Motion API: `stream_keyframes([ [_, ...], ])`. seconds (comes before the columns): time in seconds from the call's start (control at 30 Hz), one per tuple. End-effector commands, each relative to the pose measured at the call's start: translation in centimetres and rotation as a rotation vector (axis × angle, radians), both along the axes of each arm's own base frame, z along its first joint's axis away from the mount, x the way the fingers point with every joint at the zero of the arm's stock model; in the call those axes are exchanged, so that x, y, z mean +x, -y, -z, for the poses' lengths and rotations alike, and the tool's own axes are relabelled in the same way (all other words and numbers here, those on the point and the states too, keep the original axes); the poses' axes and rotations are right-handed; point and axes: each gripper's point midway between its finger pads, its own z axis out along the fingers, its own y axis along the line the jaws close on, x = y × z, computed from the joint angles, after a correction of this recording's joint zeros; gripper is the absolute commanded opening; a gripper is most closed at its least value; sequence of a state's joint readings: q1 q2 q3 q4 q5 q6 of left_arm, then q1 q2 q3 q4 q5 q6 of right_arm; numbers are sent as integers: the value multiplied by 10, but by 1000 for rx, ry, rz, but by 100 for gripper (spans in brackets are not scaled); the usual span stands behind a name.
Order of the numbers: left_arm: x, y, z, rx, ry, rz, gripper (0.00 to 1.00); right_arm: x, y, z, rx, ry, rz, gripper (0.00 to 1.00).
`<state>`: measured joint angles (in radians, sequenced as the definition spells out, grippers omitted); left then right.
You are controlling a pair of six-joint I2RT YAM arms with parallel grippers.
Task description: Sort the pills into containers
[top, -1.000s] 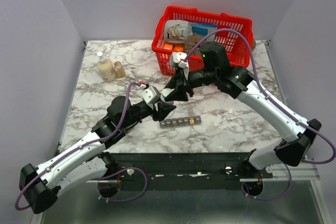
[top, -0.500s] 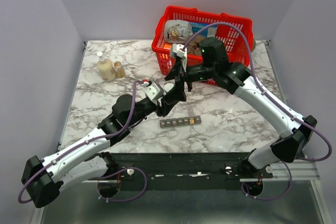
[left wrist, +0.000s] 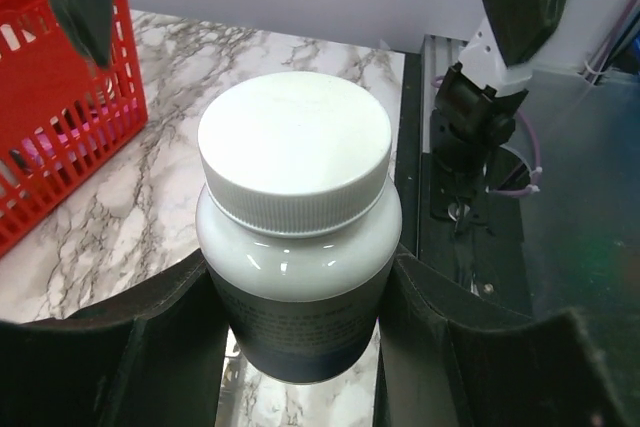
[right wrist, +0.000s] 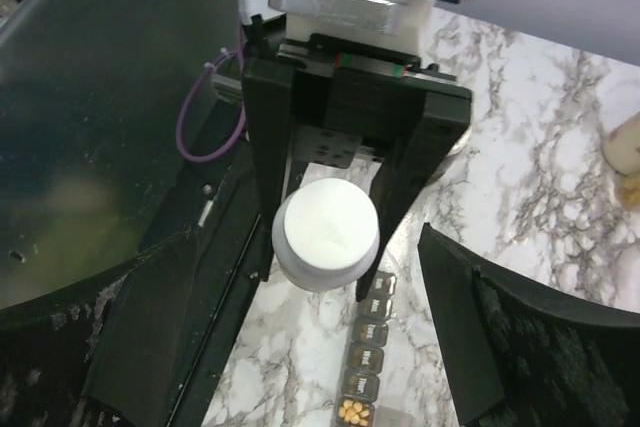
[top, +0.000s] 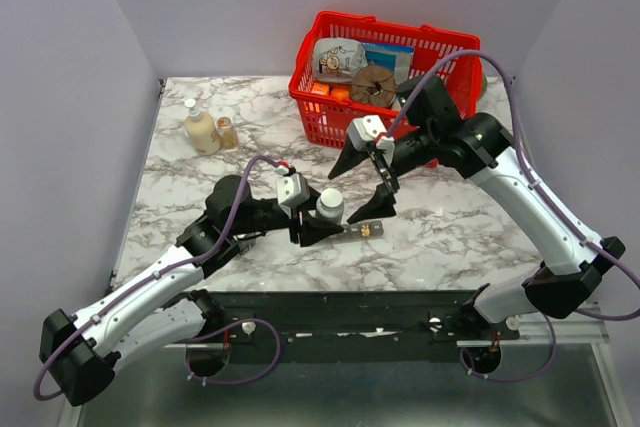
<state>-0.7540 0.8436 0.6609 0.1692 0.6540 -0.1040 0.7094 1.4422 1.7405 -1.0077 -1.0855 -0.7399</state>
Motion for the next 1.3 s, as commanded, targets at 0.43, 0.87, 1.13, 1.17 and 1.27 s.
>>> stream_keyframes([
  [0.43,-1,5,-20,-33,9,34,0,-10,-20,39,-95,-80,-40,63],
  [0.87,6,-6,-18,-33,-7,-50,10,10,-28,53,-124,-72,52,27],
  [1.13,9,-9,-21,-50,-16,-71,0,8,-33,65,-163,-95,42,44],
  [1.17,10,-9,-23,-56,-19,-77,0,9,-33,66,-162,-91,43,45],
  [1.27,15,-10,-33,-85,-8,-108,0,9,-36,72,-172,-95,56,51],
])
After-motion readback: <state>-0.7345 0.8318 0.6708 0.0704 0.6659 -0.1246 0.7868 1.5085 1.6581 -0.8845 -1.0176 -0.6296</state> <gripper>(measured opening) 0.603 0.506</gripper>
